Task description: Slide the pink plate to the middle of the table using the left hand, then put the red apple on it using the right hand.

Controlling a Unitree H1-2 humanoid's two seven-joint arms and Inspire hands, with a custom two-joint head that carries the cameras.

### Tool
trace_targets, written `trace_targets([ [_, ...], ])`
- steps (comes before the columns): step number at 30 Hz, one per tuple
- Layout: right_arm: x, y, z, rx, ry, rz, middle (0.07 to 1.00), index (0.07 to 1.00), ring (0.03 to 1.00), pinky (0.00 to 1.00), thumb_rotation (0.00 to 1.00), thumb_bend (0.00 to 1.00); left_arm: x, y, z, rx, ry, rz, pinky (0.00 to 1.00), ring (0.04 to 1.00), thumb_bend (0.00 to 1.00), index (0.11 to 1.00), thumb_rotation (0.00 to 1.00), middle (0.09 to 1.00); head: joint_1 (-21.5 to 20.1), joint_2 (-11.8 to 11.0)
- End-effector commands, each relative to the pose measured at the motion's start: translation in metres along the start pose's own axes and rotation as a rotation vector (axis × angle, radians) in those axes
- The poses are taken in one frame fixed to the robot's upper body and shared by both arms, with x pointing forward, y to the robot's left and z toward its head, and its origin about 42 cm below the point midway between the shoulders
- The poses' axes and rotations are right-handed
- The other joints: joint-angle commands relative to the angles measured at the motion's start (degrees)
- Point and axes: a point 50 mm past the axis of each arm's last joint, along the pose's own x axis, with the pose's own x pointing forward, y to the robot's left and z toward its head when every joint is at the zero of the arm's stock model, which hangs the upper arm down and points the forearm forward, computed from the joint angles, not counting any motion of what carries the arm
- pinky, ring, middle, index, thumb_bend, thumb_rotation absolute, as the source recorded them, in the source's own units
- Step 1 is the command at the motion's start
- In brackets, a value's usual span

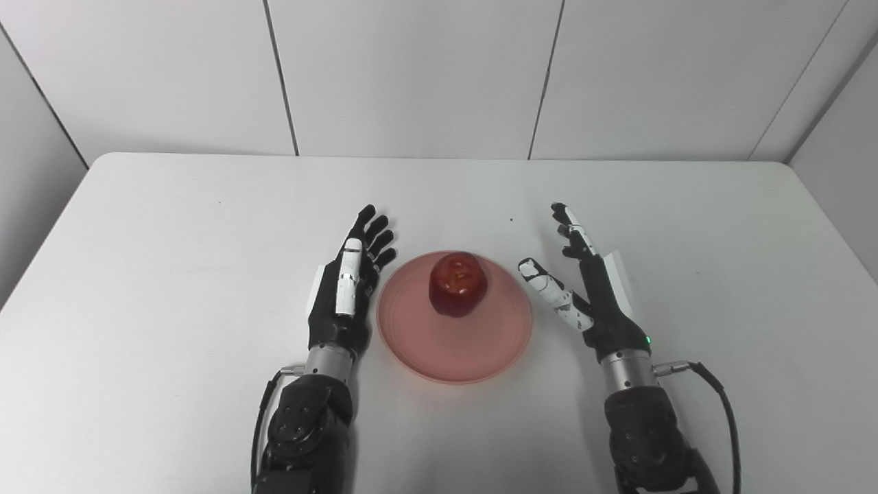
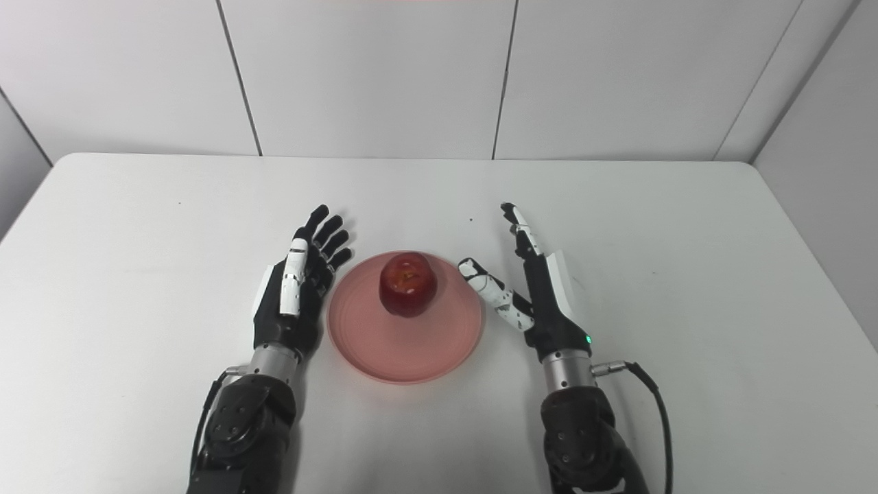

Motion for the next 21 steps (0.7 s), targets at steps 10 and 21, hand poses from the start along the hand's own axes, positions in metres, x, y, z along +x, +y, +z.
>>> trace_targets([
  [10,0.004,0.005,0.004,0.266,-0.020,-0.042,0.948,0.948,0.939,0.88,1.00,0.39,-0.008,0.008,-0.017,-0.007,0.083,0.022,0.90,0.921,0.35,0.913,1.00,0.928,0.18,-0.46],
  [21,0.003,0.012,0.000,0.368,0.014,-0.031,0.967,0.970,0.973,0.96,1.00,0.25,-0.009,0.010,-0.015,0.001,0.073,0.014,0.91,0.926,0.35,0.918,1.00,0.933,0.48,-0.79],
])
